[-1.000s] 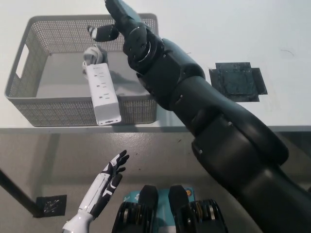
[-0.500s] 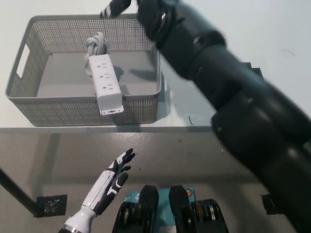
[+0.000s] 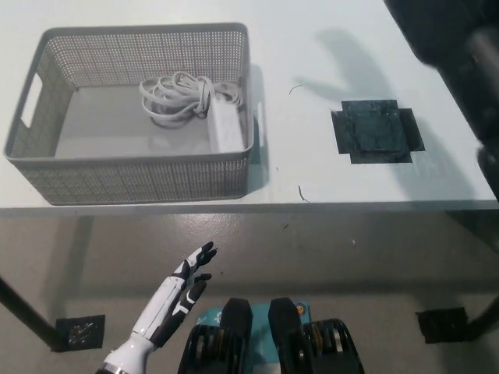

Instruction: Use the right hand to pick up a power strip and put it into a container on the left side

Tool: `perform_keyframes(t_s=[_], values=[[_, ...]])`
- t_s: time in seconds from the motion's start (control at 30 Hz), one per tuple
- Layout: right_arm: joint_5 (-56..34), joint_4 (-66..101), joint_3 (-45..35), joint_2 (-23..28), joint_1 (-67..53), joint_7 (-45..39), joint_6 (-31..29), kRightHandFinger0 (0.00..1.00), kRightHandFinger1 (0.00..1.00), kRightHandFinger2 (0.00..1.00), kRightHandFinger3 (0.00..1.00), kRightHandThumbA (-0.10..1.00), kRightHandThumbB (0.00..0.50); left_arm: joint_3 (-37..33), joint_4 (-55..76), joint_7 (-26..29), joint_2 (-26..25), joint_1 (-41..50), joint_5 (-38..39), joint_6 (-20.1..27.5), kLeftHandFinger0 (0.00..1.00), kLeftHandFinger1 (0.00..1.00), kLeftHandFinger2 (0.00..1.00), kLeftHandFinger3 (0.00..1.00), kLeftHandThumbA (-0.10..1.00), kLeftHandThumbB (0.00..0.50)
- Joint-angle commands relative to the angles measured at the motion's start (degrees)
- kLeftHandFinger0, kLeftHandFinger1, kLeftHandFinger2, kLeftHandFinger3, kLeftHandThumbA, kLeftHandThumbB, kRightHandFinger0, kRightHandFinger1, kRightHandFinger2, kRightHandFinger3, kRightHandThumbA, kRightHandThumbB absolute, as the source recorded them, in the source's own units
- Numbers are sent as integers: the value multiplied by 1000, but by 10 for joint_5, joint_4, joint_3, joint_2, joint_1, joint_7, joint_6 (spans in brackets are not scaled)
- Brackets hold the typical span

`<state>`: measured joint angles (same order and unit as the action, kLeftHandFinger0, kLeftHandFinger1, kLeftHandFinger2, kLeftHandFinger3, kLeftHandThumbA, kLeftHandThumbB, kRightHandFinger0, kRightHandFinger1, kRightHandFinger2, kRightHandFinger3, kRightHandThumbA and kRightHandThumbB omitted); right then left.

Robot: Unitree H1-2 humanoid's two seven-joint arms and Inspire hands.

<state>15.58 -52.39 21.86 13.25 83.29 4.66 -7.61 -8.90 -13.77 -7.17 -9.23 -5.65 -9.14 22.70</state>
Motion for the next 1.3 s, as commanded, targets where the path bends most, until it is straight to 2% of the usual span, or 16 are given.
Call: perform_keyframes(t_s=[0.0,0.03,0.07,0.1,0.27,0.4,0.73,0.8,0.83,0.9,1.0,1.03,1.1,1.13,1.2,1.27], values=[[-102,618,-178,136,-231,-32,67,1000,1000,1000,1000,1000,308,7,18,6,-4,-3,0,17,916,1000,1000,1000,1000,165],[-99,670,-192,132,-274,-20,59,1000,1000,1000,1000,1000,317,7,19,4,-4,-2,1,14,928,1000,1000,1000,1000,172],[-92,728,-205,127,-323,-4,38,1000,1000,1000,1000,1000,259,6,20,3,-5,0,2,11,934,1000,1000,1000,1000,167],[-92,763,-211,124,-355,1,27,1000,1000,1000,1000,1000,261,7,18,3,-5,-1,3,13,936,1000,1000,1000,1000,166],[-91,907,-190,55,-530,48,-38,1000,1000,1000,1000,1000,314,7,7,1,-2,-6,13,26,958,1000,1000,1000,1000,163],[4,967,-135,-15,-647,64,-74,1000,1000,1000,1000,1000,339,4,1,0,-1,-4,14,41,971,1000,1000,1000,1000,181],[39,1016,-41,-95,-837,60,-146,1000,1000,1000,1000,1000,410,0,1,8,-2,-9,13,42,1000,1000,1000,1000,1000,247],[59,985,-40,-97,-874,73,-188,1000,1000,1000,1000,1000,369,-2,2,11,-1,-8,11,42,1000,1000,1000,1000,1000,269],[60,960,-23,-83,-878,100,-193,1000,1000,1000,1000,1000,299,-3,4,14,-1,-7,11,42,1000,1000,1000,1000,1000,279],[64,918,-10,-67,-881,130,-193,1000,1000,1000,1000,1000,331,-4,7,21,-1,-8,11,42,1000,1000,1000,1000,1000,288],[129,820,12,-39,-862,236,-193,1000,1000,1000,1000,1000,229,-1,12,19,1,-7,21,42,1000,1000,1000,1000,1000,280],[105,772,13,-28,-858,240,-193,1000,1000,1000,1000,1000,136,0,14,20,0,-7,20,42,1000,1000,1000,1000,1000,272],[15,688,-48,-64,-883,166,-193,1000,1000,1000,1000,1000,232,0,16,17,0,-5,18,42,1000,1000,1000,1000,1000,279],[-42,632,-73,-74,-884,135,-193,1000,1000,1000,1000,1000,242,-2,16,14,1,-5,16,42,1000,1000,1000,1000,1000,285],[-86,563,-91,-68,-870,108,-193,1000,1000,1000,1000,1000,171,-4,14,16,2,-3,16,42,1000,1000,1000,1000,1000,278],[-100,502,-103,-67,-851,89,-193,1000,1000,1000,1000,1000,165,-2,17,22,2,4,13,42,1000,1000,1000,1000,1000,279]])
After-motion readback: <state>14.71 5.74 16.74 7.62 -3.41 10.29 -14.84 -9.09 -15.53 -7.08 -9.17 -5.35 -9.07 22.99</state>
